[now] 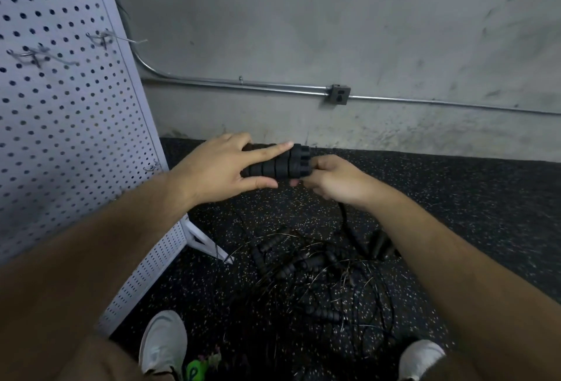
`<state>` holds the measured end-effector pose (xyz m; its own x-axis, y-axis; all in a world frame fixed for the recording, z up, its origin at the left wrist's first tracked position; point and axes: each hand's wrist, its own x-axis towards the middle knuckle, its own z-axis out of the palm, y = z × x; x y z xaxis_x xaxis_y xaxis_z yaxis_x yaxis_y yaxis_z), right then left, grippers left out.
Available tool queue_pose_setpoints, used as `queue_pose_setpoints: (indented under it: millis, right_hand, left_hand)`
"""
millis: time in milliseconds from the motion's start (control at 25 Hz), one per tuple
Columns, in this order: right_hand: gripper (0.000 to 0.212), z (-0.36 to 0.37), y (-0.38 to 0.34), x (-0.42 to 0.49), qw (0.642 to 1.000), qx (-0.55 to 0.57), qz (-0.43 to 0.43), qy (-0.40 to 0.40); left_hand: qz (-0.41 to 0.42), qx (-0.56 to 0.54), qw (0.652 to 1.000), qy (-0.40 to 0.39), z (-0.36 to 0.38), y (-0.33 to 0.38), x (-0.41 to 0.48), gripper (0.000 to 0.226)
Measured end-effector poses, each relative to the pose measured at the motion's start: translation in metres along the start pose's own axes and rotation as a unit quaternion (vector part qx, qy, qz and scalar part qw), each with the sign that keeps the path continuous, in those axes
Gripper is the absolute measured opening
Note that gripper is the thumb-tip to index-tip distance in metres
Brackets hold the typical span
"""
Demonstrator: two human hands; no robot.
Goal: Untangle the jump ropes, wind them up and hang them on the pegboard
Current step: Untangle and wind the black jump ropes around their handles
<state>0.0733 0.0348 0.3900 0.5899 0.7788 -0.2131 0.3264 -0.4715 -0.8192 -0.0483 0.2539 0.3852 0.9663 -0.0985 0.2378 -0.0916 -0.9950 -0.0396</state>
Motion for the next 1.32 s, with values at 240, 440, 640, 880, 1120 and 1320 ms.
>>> queue_pose_setpoints:
  millis: [240, 440, 640, 880, 1120, 1320]
  right_hand:
    - [0.018, -0.02, 0.011, -0.026, 0.985, 0.139, 0.063, 0.075]
    - [0.043, -0.02, 0.023, -0.043, 0.994, -0.005, 0.052, 0.093]
    - [0.045, -0.024, 0.032, -0.045, 0.983, -0.083, 0.025, 0.161]
    - [0.039, -0.022, 0.023, -0.054, 0.942, -0.24, -0.034, 0.233]
    - [0.034, -0.042, 0.015, -0.073, 0.935, -0.282, -0.129, 0.174]
    - [0.03, -0.04, 0.015, -0.068, 0.927, -0.313, -0.102, 0.18]
  left_hand:
    - [0.087, 0.062, 0.993, 0.049, 0.011, 0.025, 0.016, 0.073]
    - [0.106, 0.071, 0.99, 0.053, 0.025, 0.04, 0.025, 0.076]
    - [0.086, 0.09, 0.99, 0.061, 0.035, 0.052, 0.029, 0.089]
    - [0.029, 0.083, 0.994, 0.062, 0.042, 0.053, 0.032, 0.112]
    - [0.027, 0.035, 0.997, 0.069, 0.035, 0.048, 0.026, 0.099]
    - [0.023, 0.065, 0.993, 0.095, 0.032, 0.055, 0.028, 0.095]
